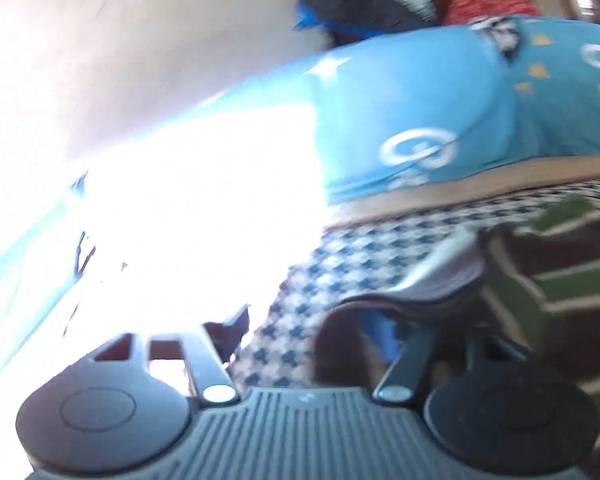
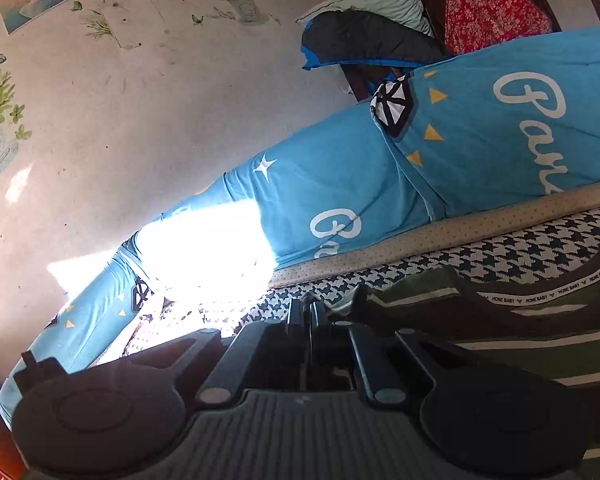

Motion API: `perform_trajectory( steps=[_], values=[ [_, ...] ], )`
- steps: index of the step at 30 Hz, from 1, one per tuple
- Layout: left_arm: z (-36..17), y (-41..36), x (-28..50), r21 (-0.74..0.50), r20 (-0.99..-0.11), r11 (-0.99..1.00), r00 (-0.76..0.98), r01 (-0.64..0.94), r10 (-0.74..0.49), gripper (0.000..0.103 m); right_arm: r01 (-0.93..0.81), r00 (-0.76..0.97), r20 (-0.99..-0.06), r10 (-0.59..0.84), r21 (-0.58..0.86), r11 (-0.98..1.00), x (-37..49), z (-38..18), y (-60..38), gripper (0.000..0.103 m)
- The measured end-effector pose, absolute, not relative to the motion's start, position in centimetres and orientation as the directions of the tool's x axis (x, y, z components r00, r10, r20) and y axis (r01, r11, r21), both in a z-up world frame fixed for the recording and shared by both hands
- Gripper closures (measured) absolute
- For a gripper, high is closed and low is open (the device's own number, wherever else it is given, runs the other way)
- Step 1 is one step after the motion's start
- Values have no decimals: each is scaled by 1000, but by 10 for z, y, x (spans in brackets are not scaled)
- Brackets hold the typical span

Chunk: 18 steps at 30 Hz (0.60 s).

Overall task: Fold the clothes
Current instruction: 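Release the shirt and withdraw both grippers above it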

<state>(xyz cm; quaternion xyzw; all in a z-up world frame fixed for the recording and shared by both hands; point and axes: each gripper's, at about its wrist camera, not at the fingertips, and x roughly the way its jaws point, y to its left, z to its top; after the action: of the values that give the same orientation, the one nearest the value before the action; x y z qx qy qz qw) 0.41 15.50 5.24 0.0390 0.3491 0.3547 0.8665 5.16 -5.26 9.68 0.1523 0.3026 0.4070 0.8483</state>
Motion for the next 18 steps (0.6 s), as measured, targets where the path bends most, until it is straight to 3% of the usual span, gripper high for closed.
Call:
perform_trajectory(
  steps=[5,12,18],
  values=[
    [55,191,-7,225,-630,693,441,-685,640,28,-561,518,-418,747,493,665,55,96,-63,96],
    [62,166,-5,175,-636,786,541,-593,550,27,-476,558,-518,648,440,762,60,88,-77,95],
    [59,134,-3,147,-640,870,626,-470,446,26,-397,601,-594,535,359,845,65,83,-104,88]
  ],
)
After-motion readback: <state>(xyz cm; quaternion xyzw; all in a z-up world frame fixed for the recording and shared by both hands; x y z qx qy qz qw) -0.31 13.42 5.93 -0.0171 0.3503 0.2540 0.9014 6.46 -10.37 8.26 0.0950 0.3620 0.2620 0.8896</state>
